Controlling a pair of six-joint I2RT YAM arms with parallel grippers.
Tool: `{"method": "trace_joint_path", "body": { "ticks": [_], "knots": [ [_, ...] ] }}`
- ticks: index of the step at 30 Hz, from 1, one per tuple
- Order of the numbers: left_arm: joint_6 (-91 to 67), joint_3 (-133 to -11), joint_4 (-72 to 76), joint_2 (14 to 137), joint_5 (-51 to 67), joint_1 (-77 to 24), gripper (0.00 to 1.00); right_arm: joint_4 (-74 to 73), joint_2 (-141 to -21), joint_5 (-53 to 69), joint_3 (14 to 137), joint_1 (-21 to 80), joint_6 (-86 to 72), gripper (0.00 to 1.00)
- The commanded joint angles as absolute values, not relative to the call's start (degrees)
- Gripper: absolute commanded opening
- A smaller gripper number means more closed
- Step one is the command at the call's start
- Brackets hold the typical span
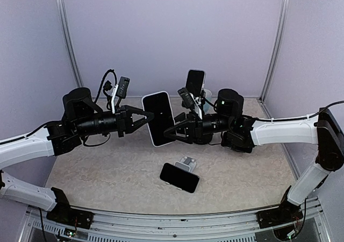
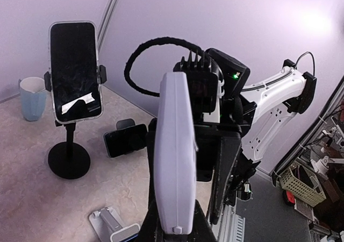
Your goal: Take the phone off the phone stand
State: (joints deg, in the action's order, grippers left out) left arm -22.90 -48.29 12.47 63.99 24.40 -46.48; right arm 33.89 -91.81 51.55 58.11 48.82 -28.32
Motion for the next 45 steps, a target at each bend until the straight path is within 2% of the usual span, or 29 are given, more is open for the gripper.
{"method": "trace_joint_path", "body": {
  "ticks": [1,10,11,15,17,19,21,24,33,45],
  "knots": [
    [-23.42,-48.96,19.97,62.12,26.59,-46.87,0.0,40.12,-90.82,54.36,57.32,48.99,-31.31,0.43],
    [-23.92,-48.47,20.3,60.7,24.38,-46.93,0.0,41.94,-91.36,54.65,57.26,49.09,-32.93,0.04],
    [-24.11,-48.47,20.12,60.37,22.97,-46.93,0.07,41.99,-91.35,54.44,57.32,49.13,-32.96,0.0],
    [-24.76,-48.42,18.53,58.42,18.52,-47.01,0.5,41.97,-91.24,53.31,57.42,49.08,-33.07,0.0],
    [-24.83,-48.22,17.25,57.26,15.63,-47.11,0.61,41.69,-91.01,52.35,57.47,49.1,-33.0,0.0],
    [-25.18,-47.68,15.51,55.96,11.34,-47.19,0.76,41.11,-90.76,51.29,57.59,49.06,-32.64,0.0],
    [-25.64,-46.75,14.41,54.52,7.71,-47.2,0.85,40.33,-90.58,49.18,57.58,49.06,-32.29,0.0],
    [-26.84,-45.47,12.74,53.06,1.66,-47.55,0.9,38.26,-90.8,44.58,58.47,49.2,-31.45,0.0],
    [-30.17,-44.74,8.45,54.05,-8.72,-51.79,0.91,27.62,-92.77,31.14,63.39,51.23,-26.76,0.0],
    [-34.94,-45.72,11.56,63.08,-12.0,-56.06,0.99,19.39,-97.23,20.05,69.93,54.98,-23.92,0.0]
  ]
}}
